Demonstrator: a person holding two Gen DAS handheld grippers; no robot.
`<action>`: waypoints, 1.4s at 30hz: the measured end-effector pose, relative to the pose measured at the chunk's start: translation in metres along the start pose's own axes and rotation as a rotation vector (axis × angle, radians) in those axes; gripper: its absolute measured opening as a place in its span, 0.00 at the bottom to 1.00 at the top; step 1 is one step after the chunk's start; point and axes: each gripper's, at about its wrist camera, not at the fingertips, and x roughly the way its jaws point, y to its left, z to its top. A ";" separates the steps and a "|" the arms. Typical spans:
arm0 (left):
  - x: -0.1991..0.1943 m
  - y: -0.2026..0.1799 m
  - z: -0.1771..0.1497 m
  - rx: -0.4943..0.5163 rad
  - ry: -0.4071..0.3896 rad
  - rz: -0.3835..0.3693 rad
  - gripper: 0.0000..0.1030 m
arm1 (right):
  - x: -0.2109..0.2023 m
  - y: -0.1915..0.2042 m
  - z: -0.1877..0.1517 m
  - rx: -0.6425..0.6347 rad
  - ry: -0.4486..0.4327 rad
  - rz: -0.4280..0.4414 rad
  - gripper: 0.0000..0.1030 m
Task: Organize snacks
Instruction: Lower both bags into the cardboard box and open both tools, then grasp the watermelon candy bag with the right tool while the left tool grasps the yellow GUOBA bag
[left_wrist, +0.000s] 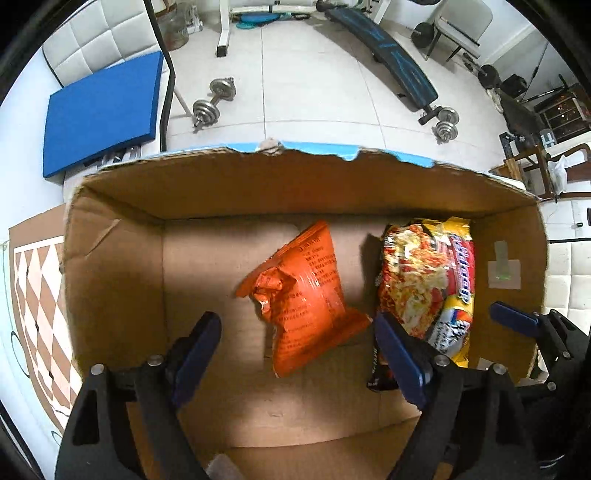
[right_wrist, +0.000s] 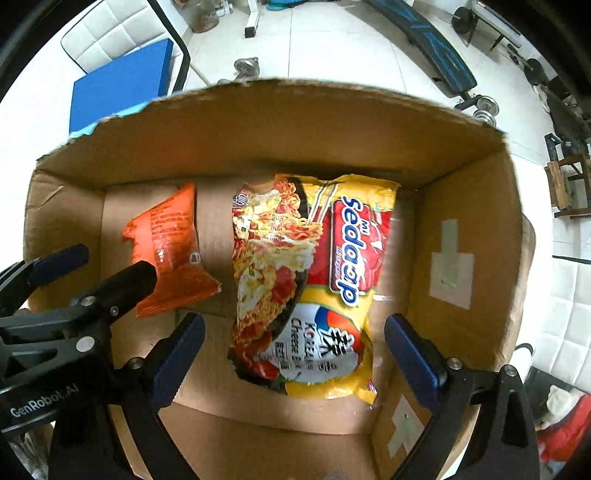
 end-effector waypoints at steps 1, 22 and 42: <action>-0.003 0.000 -0.002 0.000 -0.008 -0.003 0.83 | -0.005 0.000 -0.003 0.001 -0.008 -0.001 0.97; -0.137 -0.023 -0.126 0.006 -0.404 0.117 0.83 | -0.127 0.011 -0.120 -0.010 -0.317 -0.025 0.97; -0.138 -0.015 -0.234 -0.058 -0.386 0.084 0.93 | -0.120 0.011 -0.239 -0.061 -0.225 0.079 0.97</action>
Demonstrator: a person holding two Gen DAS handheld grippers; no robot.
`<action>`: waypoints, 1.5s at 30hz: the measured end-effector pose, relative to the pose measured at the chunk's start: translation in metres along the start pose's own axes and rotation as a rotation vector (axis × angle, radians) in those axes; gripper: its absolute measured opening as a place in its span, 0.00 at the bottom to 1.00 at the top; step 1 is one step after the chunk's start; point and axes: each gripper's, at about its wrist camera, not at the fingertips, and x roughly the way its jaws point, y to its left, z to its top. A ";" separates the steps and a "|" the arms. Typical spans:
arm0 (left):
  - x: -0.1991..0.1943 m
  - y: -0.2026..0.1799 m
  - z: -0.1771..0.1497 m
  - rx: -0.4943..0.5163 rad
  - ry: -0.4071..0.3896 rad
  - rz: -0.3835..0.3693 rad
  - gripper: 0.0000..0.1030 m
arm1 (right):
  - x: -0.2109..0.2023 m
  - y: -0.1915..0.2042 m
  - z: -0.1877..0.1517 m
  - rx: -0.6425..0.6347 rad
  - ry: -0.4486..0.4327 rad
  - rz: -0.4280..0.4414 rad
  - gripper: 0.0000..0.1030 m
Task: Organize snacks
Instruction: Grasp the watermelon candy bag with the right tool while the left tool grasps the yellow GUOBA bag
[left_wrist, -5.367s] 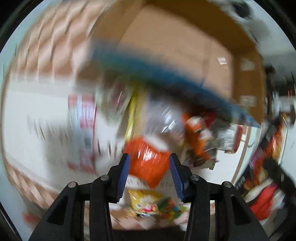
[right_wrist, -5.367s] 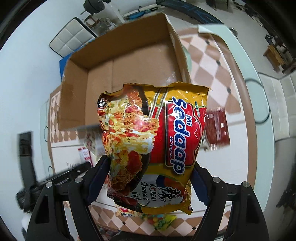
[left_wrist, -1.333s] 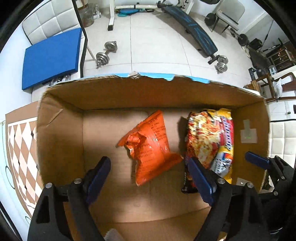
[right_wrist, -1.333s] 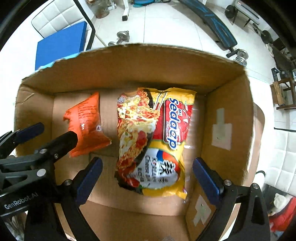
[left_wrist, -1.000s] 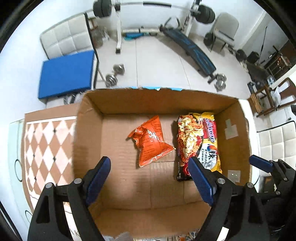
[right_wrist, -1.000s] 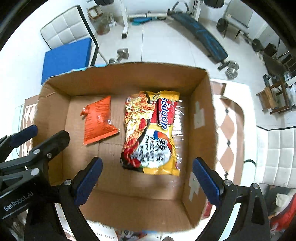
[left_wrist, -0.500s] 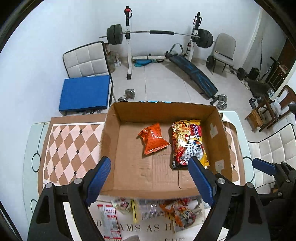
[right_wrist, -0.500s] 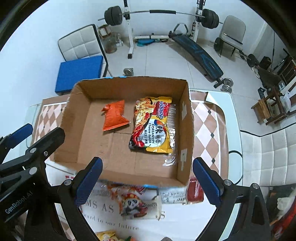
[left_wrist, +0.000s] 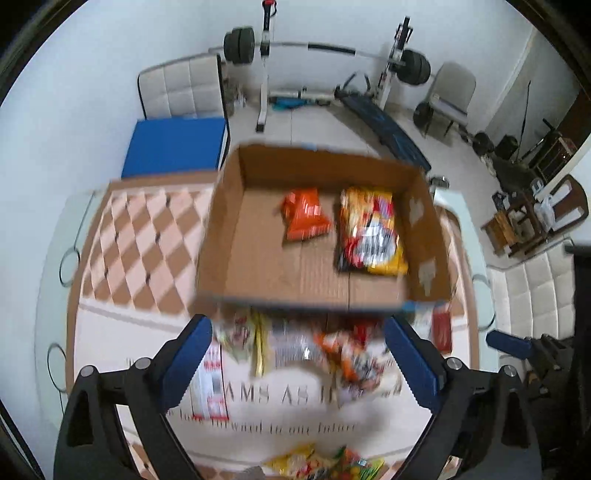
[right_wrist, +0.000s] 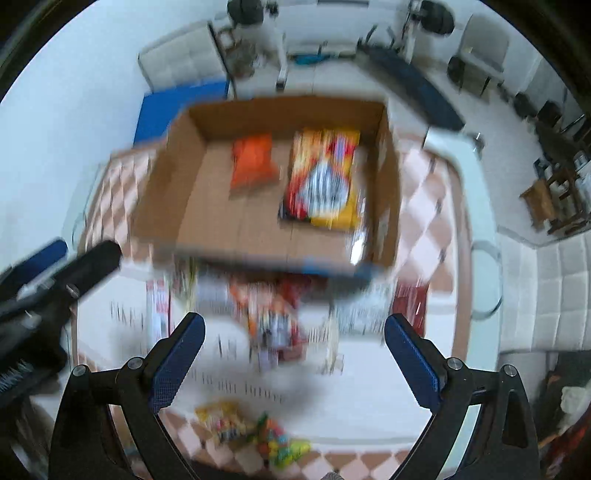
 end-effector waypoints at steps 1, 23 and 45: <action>0.006 0.003 -0.013 -0.007 0.027 0.005 0.93 | 0.010 0.000 -0.012 -0.004 0.036 0.000 0.97; 0.105 0.076 -0.223 -0.396 0.516 0.030 0.93 | 0.185 0.052 -0.204 -0.414 0.491 -0.025 0.75; 0.173 0.034 -0.235 -0.543 0.667 -0.076 0.93 | 0.176 -0.075 -0.201 0.079 0.530 0.007 0.63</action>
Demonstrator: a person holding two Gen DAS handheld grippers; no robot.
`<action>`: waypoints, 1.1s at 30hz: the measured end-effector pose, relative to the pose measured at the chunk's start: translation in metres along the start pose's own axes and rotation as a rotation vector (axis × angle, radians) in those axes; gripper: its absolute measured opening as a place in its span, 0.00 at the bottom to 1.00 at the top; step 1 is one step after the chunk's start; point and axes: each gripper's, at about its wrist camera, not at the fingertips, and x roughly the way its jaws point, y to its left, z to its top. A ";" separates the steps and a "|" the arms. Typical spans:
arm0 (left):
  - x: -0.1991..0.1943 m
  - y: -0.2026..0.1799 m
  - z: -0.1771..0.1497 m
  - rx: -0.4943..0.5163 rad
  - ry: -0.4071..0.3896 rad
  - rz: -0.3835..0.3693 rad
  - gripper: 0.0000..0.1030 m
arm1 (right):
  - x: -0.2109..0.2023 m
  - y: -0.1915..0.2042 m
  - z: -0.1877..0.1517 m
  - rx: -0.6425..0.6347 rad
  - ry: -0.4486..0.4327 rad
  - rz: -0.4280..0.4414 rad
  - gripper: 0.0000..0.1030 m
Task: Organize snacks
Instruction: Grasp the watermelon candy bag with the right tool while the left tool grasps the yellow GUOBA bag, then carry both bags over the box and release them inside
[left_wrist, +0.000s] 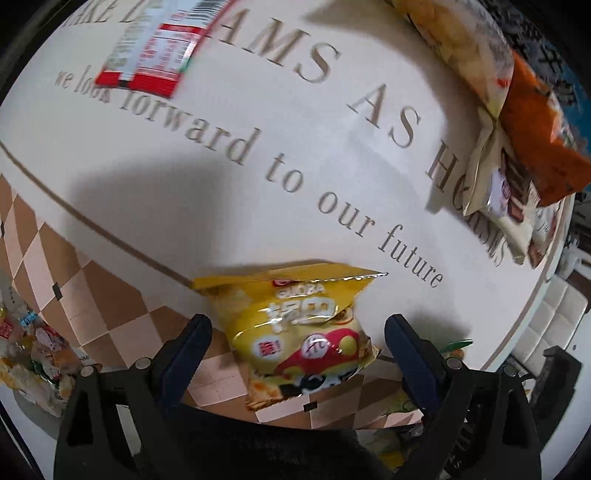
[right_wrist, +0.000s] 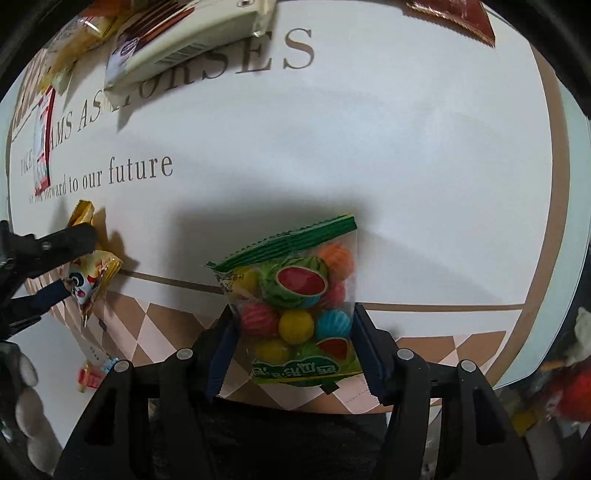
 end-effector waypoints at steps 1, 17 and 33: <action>0.002 -0.004 0.001 0.014 -0.009 0.007 0.91 | 0.000 -0.001 0.001 0.005 -0.001 -0.003 0.63; 0.022 -0.074 -0.036 0.348 -0.153 0.251 0.57 | -0.010 0.007 -0.012 0.008 -0.060 -0.083 0.51; -0.075 -0.098 -0.065 0.439 -0.333 0.184 0.54 | -0.090 -0.022 -0.026 0.024 -0.169 0.005 0.49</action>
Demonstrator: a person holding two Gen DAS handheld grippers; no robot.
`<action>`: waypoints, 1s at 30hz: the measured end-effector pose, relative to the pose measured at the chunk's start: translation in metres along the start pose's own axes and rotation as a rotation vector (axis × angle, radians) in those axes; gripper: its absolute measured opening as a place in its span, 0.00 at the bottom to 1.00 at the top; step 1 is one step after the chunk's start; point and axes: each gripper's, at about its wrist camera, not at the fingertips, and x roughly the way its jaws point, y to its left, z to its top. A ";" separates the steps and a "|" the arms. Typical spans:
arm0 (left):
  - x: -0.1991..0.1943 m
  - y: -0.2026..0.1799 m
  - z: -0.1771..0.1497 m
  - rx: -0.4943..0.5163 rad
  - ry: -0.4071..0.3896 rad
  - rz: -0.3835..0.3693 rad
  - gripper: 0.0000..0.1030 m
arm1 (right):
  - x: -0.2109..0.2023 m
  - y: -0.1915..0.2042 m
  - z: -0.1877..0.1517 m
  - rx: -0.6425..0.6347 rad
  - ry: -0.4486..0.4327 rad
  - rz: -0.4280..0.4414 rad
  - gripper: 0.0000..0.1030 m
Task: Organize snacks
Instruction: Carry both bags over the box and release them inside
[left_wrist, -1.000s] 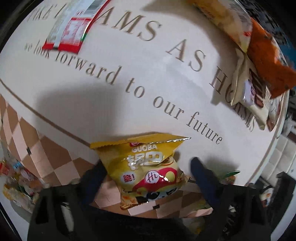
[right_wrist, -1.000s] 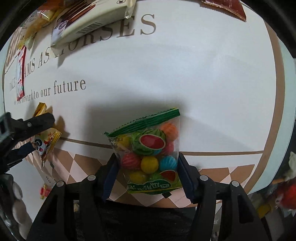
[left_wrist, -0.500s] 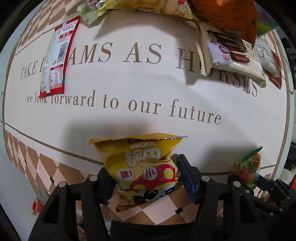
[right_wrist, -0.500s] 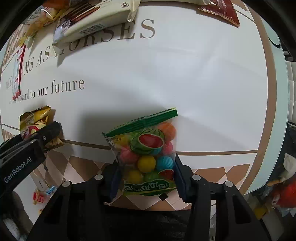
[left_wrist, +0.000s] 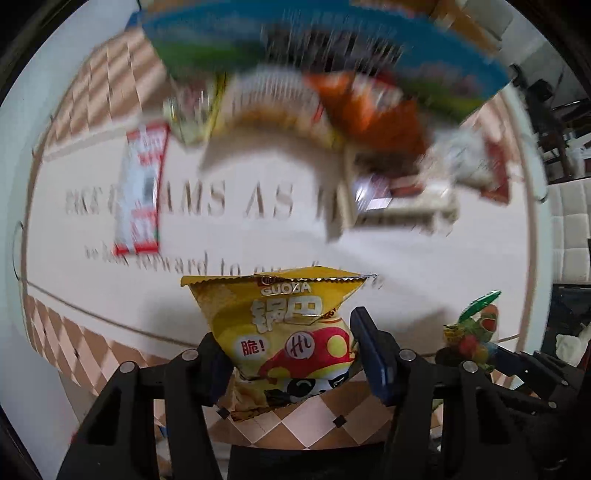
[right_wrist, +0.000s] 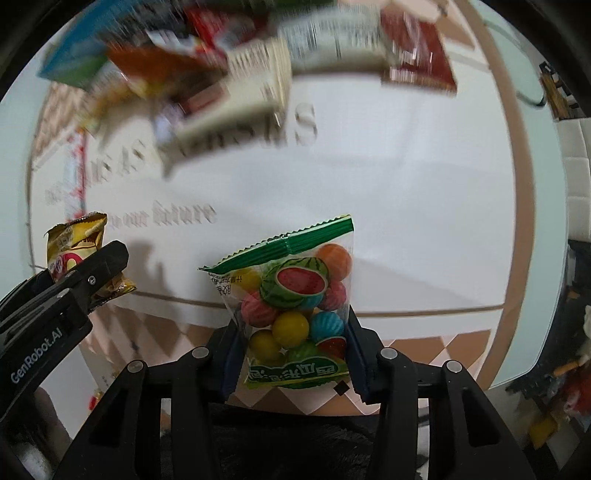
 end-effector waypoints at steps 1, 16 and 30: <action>-0.011 -0.002 0.003 0.006 -0.021 -0.008 0.54 | -0.012 0.000 0.001 -0.004 -0.024 0.006 0.49; -0.121 0.015 0.112 0.013 -0.236 -0.109 0.55 | -0.132 0.044 0.081 -0.015 -0.283 0.111 0.49; -0.069 0.049 0.277 0.007 -0.057 -0.158 0.55 | -0.126 0.095 0.250 0.077 -0.294 0.138 0.49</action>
